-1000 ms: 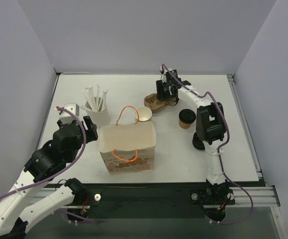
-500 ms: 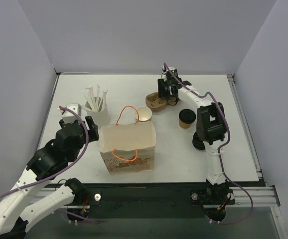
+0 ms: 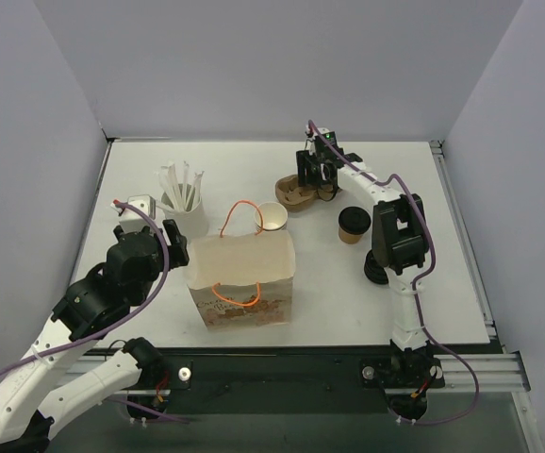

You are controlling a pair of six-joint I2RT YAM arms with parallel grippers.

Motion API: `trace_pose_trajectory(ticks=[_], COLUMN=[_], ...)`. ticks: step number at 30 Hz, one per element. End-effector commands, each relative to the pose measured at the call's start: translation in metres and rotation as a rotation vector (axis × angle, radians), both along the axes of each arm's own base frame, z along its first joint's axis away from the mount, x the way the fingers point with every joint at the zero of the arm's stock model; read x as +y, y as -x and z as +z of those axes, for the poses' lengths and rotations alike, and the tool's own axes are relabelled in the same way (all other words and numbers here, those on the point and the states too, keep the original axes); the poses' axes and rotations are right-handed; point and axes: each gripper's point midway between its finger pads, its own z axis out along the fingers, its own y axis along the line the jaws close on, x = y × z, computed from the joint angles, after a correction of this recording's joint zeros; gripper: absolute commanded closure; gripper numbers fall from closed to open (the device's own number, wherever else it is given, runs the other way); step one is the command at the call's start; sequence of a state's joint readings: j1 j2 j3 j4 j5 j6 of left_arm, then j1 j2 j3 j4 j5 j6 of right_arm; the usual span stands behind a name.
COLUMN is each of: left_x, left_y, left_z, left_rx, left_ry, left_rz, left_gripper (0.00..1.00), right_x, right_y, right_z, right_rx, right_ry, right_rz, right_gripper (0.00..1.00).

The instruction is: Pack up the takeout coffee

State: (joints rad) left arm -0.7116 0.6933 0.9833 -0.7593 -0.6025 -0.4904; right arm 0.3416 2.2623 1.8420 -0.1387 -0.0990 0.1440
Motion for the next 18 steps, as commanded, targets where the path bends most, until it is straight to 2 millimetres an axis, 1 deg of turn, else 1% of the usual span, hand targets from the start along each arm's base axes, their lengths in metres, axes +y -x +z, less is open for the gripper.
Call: trace_pose_trajectory(ticks=[1, 5, 6, 9, 10, 15, 18], left_x=[-0.004, -0.004, -0.004, -0.004, -0.004, -0.004, -0.005], left_y=[-0.004, -0.005, -0.005, -0.005, -0.005, -0.006, -0.006], left_z=[0.011, 0.009, 0.009, 0.009, 0.009, 0.004, 0.002], left_rx=[-0.036, -0.035, -0.035, -0.035, -0.036, -0.028, -0.024], left_ry=[0.031, 0.032, 0.032, 0.030, 0.030, 0.017, 0.016], left_rz=[-0.002, -0.003, -0.002, 0.000, -0.002, -0.001, -0.004], left_gripper=[0.26, 0.26, 0.26, 0.26, 0.26, 0.26, 0.26], right_x=[0.002, 0.000, -0.001, -0.001, -0.001, -0.004, -0.007], right_y=[-0.001, -0.001, -0.001, -0.003, -0.004, -0.015, -0.019], right_z=[0.045, 0.041, 0.039, 0.044, 0.046, 0.077, 0.089], right_rx=[-0.065, -0.055, -0.052, -0.065, -0.071, -0.152, -0.183], right_ry=[-0.010, 0.007, 0.014, 0.016, 0.014, 0.011, 0.011], right_rz=[0.036, 0.034, 0.033, 0.030, 0.028, 0.002, -0.024], right_gripper=[0.46, 0.50, 0.55, 0.59, 0.59, 0.57, 0.58])
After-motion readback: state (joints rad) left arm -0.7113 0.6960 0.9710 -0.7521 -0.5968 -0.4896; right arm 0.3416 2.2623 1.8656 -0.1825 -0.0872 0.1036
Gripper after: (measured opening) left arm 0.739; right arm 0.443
